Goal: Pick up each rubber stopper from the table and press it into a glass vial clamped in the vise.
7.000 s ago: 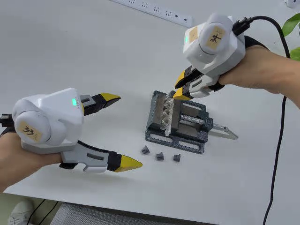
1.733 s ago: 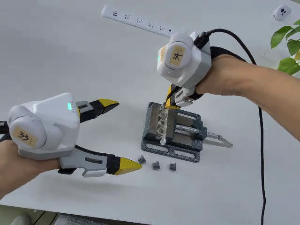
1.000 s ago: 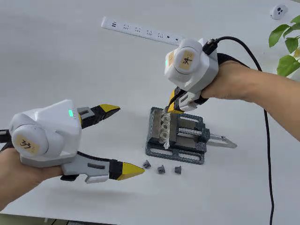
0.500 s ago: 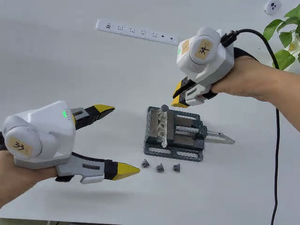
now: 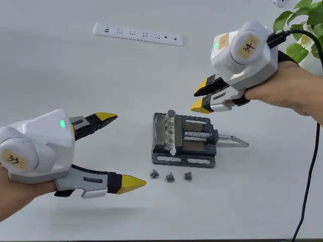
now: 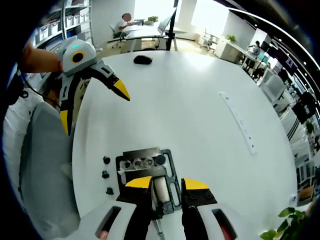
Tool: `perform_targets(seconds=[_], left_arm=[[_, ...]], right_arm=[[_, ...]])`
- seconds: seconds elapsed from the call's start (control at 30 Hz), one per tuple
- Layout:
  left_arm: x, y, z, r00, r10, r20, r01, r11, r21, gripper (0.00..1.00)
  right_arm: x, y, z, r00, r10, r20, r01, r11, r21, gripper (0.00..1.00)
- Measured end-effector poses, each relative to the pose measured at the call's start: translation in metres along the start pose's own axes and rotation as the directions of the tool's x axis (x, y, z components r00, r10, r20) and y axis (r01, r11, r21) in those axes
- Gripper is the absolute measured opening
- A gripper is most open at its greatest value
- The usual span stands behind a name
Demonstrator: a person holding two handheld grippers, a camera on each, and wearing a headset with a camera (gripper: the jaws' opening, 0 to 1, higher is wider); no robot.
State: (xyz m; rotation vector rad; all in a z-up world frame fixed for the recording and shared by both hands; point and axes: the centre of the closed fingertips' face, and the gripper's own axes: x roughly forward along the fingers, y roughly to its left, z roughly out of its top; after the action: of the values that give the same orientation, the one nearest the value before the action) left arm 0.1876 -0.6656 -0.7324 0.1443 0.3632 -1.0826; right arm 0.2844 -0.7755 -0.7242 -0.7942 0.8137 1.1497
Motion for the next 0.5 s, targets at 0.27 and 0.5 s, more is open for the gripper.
perform_targets(seconds=[0.27,0.5], left_arm=[[-0.002,-0.002,0.002,0.9998,-0.007,-0.017,0.007,1.0,0.017,0.89],[-0.002,-0.004,0.004,0.9993,-0.017,-0.032,0.018,0.999,0.033,0.91]], right_arm=[[-0.018,0.01,-0.013,0.9962,-0.041,0.076,0.035,0.996,0.078,0.24],[-0.029,0.023,-0.024,0.987,-0.069,0.145,0.047,0.987,0.151,0.3]])
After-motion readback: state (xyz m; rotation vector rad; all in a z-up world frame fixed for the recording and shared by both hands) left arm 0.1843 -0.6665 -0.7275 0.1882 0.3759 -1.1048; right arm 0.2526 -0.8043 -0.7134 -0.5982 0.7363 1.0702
